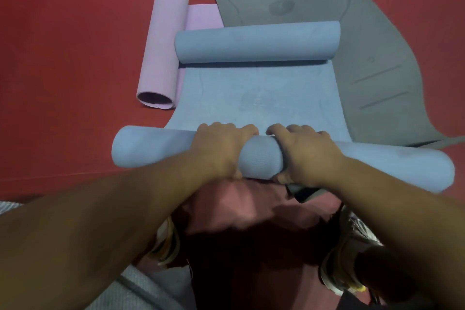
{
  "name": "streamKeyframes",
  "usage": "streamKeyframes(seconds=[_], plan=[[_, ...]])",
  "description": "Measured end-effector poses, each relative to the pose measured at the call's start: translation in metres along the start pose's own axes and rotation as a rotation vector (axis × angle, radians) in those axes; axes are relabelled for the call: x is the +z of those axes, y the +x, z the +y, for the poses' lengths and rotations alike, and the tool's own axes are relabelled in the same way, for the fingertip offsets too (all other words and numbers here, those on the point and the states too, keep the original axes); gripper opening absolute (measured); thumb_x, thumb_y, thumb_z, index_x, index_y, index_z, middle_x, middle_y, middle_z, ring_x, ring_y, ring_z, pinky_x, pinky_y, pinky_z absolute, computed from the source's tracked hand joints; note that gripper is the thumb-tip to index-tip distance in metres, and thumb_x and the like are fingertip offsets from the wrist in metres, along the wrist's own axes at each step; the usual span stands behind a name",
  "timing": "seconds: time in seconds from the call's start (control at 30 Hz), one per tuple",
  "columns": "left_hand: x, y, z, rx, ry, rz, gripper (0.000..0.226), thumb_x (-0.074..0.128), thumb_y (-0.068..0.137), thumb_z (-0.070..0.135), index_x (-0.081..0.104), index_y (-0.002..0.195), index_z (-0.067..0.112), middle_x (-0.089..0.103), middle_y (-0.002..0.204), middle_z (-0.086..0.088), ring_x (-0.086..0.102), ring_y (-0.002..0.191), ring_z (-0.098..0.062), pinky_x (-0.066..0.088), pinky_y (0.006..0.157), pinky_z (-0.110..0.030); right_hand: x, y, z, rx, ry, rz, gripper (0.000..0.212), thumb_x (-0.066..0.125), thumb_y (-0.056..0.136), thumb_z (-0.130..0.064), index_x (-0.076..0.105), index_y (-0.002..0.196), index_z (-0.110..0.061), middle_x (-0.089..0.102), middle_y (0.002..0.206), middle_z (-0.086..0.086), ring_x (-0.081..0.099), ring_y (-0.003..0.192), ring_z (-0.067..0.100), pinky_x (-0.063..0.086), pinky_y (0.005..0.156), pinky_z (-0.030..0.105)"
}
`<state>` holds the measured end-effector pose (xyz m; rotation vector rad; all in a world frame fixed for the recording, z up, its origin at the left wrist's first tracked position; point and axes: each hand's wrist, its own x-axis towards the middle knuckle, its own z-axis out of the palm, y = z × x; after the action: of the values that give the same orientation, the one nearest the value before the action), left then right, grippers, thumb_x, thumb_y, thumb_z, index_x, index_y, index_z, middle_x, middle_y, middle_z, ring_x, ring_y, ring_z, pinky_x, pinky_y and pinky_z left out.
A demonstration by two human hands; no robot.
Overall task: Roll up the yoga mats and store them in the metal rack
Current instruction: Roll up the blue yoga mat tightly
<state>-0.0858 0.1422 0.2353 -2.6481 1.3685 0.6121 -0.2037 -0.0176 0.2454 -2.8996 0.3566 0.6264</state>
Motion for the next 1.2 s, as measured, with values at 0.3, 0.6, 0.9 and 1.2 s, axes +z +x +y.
streamKeyframes(seconds=[0.3, 0.6, 0.9, 1.2], plan=[[-0.001, -0.003, 0.004, 0.072, 0.091, 0.036, 0.108, 0.085, 0.056, 0.061, 0.020, 0.142, 0.048, 0.052, 0.123, 0.004, 0.052, 0.112, -0.024, 0.042, 0.095, -0.046, -0.006, 0.003, 0.007, 0.032, 0.149, -0.040, 0.073, 0.081, 0.060, -0.062, 0.042, 0.115, -0.033, 0.061, 0.092, -0.009, 0.059, 0.083, 0.021, 0.052, 0.074, 0.039], [-0.003, -0.006, -0.002, 0.053, -0.055, -0.068, 0.098, 0.084, 0.059, 0.059, 0.029, 0.140, 0.052, 0.054, 0.108, 0.012, 0.058, 0.105, -0.019, 0.044, 0.084, -0.038, 0.009, 0.000, -0.009, -0.023, 0.003, -0.007, 0.071, 0.078, 0.063, -0.056, 0.039, 0.118, -0.033, 0.055, 0.086, -0.007, 0.060, 0.084, 0.024, 0.049, 0.070, 0.037], [-0.002, -0.003, -0.011, -0.020, -0.149, -0.089, 0.084, 0.083, 0.054, 0.057, 0.042, 0.127, 0.050, 0.060, 0.098, 0.016, 0.060, 0.092, -0.015, 0.047, 0.076, -0.034, 0.018, -0.004, -0.017, -0.049, -0.101, 0.081, 0.102, 0.081, 0.055, -0.064, 0.028, 0.138, -0.039, 0.055, 0.120, -0.003, 0.054, 0.111, 0.025, 0.044, 0.094, 0.049], [0.012, -0.008, 0.005, 0.015, 0.116, 0.033, 0.094, 0.083, 0.061, 0.060, 0.028, 0.136, 0.043, 0.058, 0.116, 0.003, 0.055, 0.105, -0.024, 0.040, 0.089, -0.043, 0.008, 0.002, -0.005, -0.047, 0.138, -0.065, 0.084, 0.081, 0.060, -0.061, 0.039, 0.130, -0.037, 0.059, 0.109, -0.008, 0.060, 0.101, 0.022, 0.051, 0.084, 0.042]])
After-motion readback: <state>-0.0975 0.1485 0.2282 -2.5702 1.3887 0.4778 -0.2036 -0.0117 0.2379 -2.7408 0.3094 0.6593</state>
